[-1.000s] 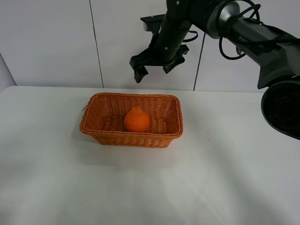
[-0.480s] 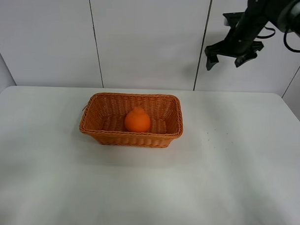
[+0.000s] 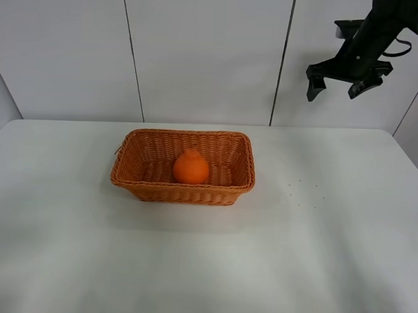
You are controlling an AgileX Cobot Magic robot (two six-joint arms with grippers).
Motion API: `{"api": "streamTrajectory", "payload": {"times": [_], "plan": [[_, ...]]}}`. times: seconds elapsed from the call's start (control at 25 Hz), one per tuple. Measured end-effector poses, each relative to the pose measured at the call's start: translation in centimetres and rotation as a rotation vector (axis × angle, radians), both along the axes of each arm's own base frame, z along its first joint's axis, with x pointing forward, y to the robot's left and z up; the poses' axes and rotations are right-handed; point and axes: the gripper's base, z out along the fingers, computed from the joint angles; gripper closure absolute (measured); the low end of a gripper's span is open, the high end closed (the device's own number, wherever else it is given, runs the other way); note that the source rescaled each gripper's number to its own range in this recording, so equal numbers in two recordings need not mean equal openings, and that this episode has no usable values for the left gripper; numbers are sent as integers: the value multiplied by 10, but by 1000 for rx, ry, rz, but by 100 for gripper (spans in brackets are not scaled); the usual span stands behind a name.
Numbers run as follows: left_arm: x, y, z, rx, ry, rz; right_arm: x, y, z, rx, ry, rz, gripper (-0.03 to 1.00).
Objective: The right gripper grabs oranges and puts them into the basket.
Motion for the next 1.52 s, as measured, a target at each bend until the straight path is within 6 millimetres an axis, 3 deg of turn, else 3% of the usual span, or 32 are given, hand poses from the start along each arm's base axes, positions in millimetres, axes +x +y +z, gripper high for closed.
{"api": "streamTrajectory", "payload": {"times": [0.2,0.32,0.44,0.56,0.68,0.88,1.08,1.16,1.4,1.52], "plan": [[0,0,0,0,0,0,-53,-2,26,2,40,0,-3],[0,0,0,0,0,0,-106,-5,48,2,49,0,-3],[0,0,0,0,0,0,-167,-8,56,4,65,0,-3],[0,0,0,0,0,0,-232,-12,54,4,73,-1,-3],[0,0,0,0,0,0,-291,-15,36,5,79,-4,-3],[0,0,0,0,0,0,-369,-19,8,16,-111,-6,-3],[0,0,0,0,0,0,-426,-22,-17,30,-313,-7,-3],[0,0,0,0,0,0,-443,-23,-17,37,-412,-8,-3],[0,0,0,0,0,0,-478,-25,-13,60,-647,-25,-3],[0,0,0,0,0,0,-484,-26,-13,60,-686,-29,-3]]}}
